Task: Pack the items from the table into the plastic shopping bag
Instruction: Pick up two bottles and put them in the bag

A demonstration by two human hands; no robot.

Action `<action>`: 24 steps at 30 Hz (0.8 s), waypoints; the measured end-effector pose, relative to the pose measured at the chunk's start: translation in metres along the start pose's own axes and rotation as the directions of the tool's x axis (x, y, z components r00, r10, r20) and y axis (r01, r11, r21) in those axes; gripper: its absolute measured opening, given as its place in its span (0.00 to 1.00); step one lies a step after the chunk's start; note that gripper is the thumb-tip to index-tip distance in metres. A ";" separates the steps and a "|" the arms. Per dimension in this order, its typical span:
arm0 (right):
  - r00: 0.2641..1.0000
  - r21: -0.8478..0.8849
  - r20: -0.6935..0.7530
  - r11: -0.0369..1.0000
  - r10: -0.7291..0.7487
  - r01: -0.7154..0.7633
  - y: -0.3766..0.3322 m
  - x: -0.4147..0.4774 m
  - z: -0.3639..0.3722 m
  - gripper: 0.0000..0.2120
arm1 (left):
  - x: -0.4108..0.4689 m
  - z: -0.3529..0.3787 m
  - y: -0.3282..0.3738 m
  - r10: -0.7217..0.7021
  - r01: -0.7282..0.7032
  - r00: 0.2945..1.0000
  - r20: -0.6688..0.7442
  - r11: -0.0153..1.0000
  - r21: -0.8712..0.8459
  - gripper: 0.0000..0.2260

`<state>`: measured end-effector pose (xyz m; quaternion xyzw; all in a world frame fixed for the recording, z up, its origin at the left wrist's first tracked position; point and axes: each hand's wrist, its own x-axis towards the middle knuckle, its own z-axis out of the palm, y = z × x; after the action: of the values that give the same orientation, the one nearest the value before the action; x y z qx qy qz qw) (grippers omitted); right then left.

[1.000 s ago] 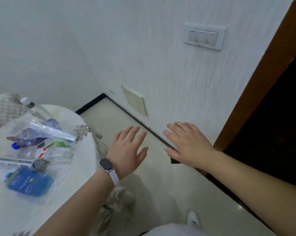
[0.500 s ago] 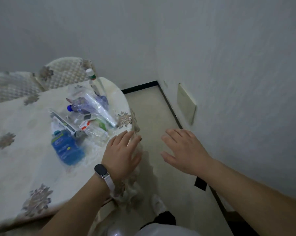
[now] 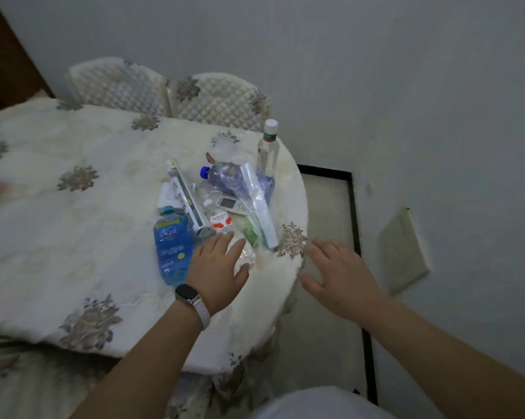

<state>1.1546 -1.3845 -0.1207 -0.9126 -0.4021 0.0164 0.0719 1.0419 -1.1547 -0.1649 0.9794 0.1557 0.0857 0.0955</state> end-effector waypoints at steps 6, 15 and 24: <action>0.988 0.109 0.122 0.990 -0.098 0.084 -0.025 0.065 0.033 0.33 | -0.004 0.011 -0.055 -0.344 0.337 0.938 -0.029 0.930 -0.145 0.26; 0.942 0.390 0.258 0.915 -0.214 0.101 -0.053 0.160 0.080 0.27 | 0.025 0.037 -0.091 -0.731 0.726 0.676 0.093 0.639 -0.256 0.29; 0.893 0.422 0.372 0.903 -0.254 0.081 -0.073 0.251 0.120 0.31 | 0.067 0.062 -0.104 -0.844 0.856 0.509 0.169 0.476 -0.203 0.37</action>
<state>1.2604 -1.1367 -0.2218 -0.8151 -0.4749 0.2858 0.1683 1.0865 -1.0463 -0.2380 0.7535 0.6049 0.0246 0.2564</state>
